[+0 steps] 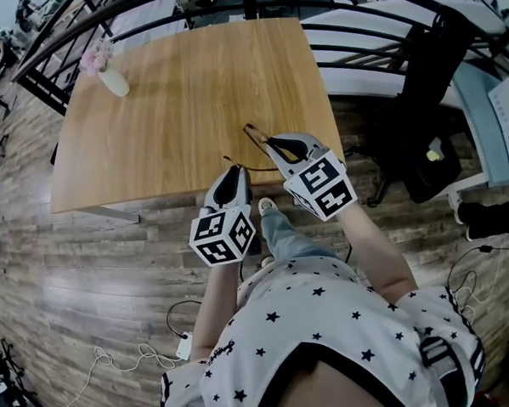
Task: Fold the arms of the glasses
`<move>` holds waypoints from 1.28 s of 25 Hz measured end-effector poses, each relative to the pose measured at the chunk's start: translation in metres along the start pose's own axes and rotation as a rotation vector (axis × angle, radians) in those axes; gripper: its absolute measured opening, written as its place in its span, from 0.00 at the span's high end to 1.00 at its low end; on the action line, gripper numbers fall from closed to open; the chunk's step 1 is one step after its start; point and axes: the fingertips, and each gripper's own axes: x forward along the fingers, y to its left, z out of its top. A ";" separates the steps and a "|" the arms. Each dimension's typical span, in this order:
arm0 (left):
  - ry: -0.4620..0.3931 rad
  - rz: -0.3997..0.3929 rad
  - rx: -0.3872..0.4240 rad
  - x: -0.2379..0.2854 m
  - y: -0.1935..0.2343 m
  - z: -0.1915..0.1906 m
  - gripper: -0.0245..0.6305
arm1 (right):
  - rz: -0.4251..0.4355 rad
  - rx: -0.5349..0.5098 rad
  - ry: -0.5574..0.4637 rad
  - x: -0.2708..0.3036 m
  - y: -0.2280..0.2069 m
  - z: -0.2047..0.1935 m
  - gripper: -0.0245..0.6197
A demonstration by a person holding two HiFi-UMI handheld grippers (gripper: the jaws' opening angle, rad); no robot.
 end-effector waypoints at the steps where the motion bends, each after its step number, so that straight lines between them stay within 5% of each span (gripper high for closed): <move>1: -0.001 -0.003 0.000 0.001 -0.002 0.001 0.88 | 0.003 0.000 0.001 0.000 0.001 0.000 0.93; 32: 0.014 0.014 -0.014 0.004 0.002 0.003 0.92 | 0.105 -0.035 0.018 0.015 0.043 0.000 0.93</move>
